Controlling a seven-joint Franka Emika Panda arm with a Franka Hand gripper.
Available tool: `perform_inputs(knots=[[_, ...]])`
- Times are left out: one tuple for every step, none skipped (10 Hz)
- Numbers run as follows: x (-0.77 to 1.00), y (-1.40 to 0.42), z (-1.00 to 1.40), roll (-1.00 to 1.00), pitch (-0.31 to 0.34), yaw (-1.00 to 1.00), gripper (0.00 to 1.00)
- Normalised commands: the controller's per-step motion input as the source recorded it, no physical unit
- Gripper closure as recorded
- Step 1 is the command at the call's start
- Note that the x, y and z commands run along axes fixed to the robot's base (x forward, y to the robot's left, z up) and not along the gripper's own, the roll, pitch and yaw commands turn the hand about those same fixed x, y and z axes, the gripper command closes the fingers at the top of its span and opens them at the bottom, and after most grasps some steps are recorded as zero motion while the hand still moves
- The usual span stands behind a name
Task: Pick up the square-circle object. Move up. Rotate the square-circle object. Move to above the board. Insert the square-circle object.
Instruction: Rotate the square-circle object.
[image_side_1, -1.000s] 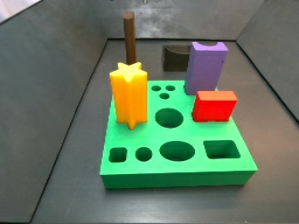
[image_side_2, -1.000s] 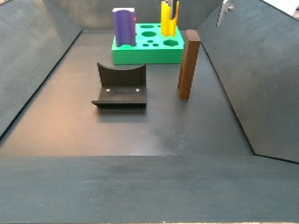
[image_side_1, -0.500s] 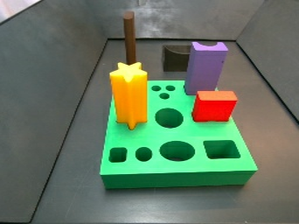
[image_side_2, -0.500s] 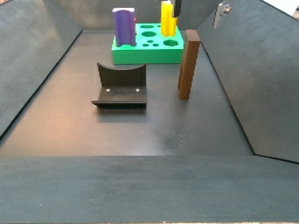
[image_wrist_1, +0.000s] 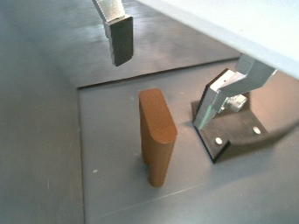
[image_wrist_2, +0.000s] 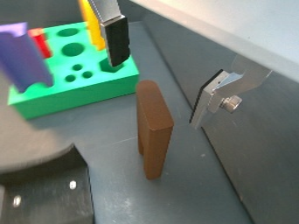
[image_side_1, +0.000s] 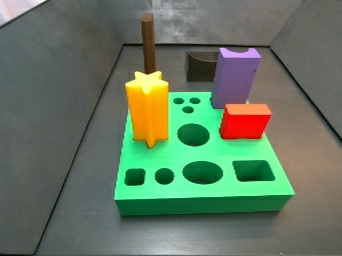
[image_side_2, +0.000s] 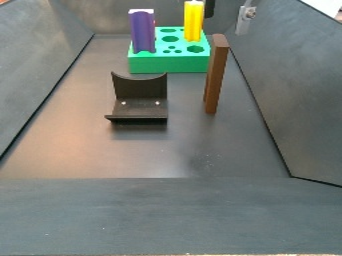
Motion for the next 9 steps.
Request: perform_inputs(knots=[[0.03, 0.02, -0.02, 0.01, 0.026, -1.00, 0.00], [0.03, 0.02, -0.02, 0.01, 0.031, -1.00, 0.00], [0.03, 0.02, -0.02, 0.02, 0.037, -1.00, 0.00], [0.03, 0.02, -0.02, 0.02, 0.049, -1.00, 0.00], [0.03, 0.02, -0.02, 0.02, 0.049, -0.84, 0.00], [0.03, 0.02, -0.02, 0.02, 0.048, -0.51, 0.00], [0.03, 0.02, -0.02, 0.02, 0.048, -0.29, 0.00], [0.00, 0.00, -1.00, 0.02, 0.048, -0.19, 0.00], [0.01, 0.00, -1.00, 0.02, 0.034, -0.13, 0.00]])
